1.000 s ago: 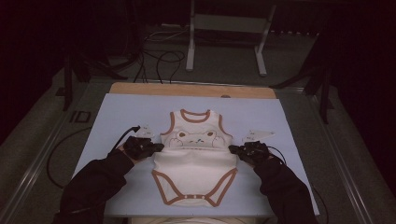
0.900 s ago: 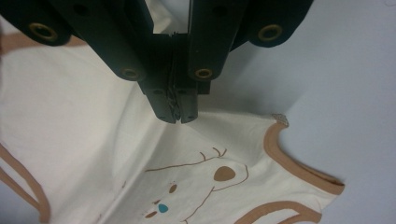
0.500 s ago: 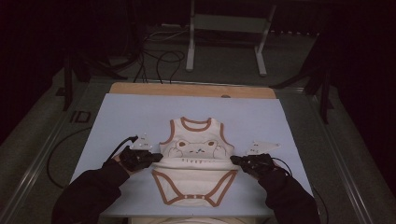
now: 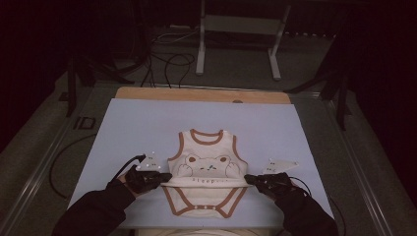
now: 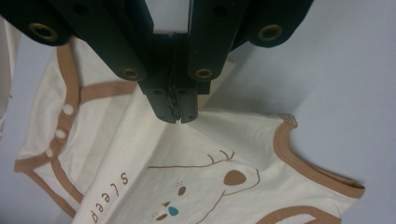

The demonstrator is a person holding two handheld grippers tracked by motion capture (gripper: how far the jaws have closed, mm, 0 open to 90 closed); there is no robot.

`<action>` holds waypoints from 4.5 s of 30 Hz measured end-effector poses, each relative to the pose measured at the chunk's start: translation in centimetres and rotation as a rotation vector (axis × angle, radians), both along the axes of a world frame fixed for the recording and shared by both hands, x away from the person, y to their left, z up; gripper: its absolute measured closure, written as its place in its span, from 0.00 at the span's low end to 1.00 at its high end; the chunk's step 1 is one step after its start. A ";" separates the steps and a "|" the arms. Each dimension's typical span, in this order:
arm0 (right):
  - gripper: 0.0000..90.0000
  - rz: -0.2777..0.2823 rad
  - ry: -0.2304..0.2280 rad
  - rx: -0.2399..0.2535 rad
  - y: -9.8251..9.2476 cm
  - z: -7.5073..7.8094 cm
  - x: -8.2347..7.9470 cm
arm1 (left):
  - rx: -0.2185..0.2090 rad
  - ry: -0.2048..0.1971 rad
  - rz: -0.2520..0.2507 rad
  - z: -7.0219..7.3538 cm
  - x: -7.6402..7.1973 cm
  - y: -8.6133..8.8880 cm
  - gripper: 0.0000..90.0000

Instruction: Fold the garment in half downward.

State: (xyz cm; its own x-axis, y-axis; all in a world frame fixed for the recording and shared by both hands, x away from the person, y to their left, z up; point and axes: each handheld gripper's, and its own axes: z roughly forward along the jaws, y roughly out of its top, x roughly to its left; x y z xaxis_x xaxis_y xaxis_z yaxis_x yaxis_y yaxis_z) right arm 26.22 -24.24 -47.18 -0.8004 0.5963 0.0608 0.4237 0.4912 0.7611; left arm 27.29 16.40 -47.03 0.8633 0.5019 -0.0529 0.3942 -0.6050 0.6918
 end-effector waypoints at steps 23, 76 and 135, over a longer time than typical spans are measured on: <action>0.99 0.008 0.066 -0.011 -0.7 -2.5 -2.5 | 0.042 0.051 -0.047 -2.6 -3.0 -1.0 1.00; 0.11 0.003 0.005 0.070 -0.4 0.0 -1.8 | -0.048 0.001 0.034 1.3 -0.7 1.1 0.06; 0.11 0.011 -0.079 0.042 2.7 2.4 9.9 | -0.038 -0.030 0.051 1.8 9.3 -2.7 0.00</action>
